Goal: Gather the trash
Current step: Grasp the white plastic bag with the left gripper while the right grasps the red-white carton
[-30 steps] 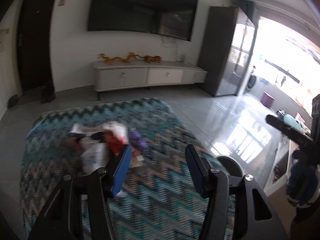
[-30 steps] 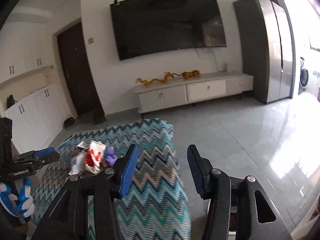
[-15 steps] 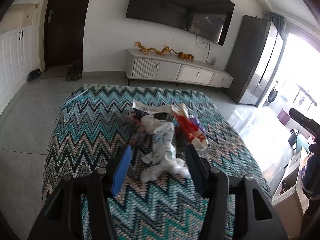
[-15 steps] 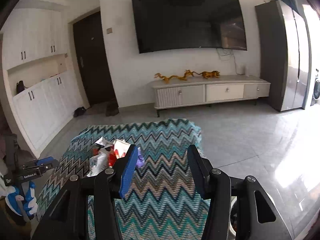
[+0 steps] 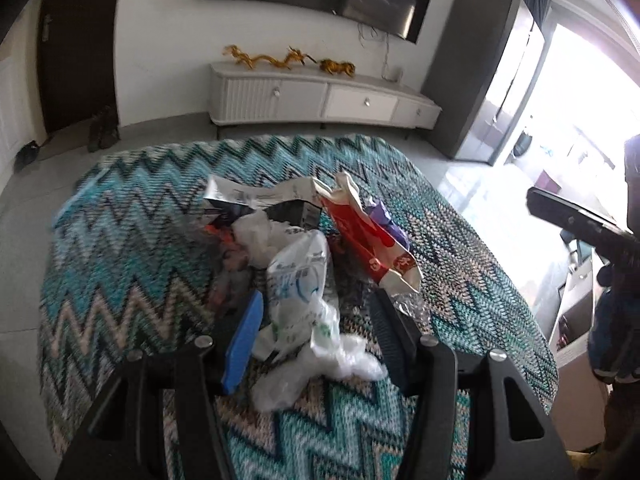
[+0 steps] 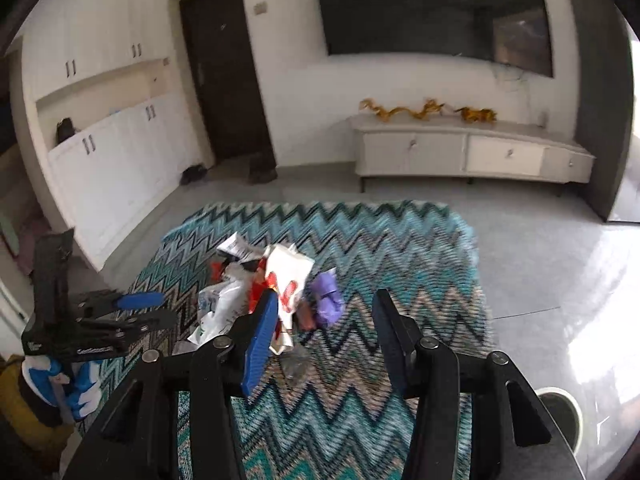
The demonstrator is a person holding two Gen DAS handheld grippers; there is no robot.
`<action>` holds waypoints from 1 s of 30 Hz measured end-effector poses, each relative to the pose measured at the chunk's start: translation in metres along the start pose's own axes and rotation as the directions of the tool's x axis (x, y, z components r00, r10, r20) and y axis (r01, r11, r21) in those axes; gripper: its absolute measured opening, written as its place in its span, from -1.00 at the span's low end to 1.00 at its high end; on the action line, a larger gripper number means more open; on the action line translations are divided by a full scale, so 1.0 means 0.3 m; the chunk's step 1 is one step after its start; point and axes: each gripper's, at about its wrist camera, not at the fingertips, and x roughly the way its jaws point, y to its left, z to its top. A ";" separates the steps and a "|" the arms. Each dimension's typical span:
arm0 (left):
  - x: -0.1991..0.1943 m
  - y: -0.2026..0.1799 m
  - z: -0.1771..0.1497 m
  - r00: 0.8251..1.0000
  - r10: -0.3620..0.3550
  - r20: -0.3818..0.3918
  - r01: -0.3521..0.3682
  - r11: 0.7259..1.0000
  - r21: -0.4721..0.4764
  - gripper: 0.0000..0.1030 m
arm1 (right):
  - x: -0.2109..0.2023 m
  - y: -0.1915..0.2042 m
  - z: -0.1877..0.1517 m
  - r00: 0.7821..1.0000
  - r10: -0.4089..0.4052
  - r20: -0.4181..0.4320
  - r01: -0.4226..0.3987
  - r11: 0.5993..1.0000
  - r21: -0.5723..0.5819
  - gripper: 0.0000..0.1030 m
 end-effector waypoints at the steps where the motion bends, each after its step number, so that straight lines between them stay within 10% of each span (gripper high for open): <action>1: 0.025 0.000 0.008 1.000 0.003 -0.013 -0.003 1.000 0.002 0.04 | 0.031 0.009 0.003 1.000 0.010 -0.014 -0.010 1.000 -0.008 -0.15; 20: 0.196 0.014 -0.014 0.996 -0.015 -0.092 0.008 0.997 -0.074 -0.34 | 0.466 0.114 -0.024 0.965 0.055 -0.257 -0.075 0.995 -0.068 -0.69; 30: 0.043 0.025 -0.032 0.998 -0.062 0.002 0.061 0.989 -0.137 -0.39 | 0.312 0.114 -0.031 0.979 0.139 -0.152 -0.150 0.987 -0.064 -0.83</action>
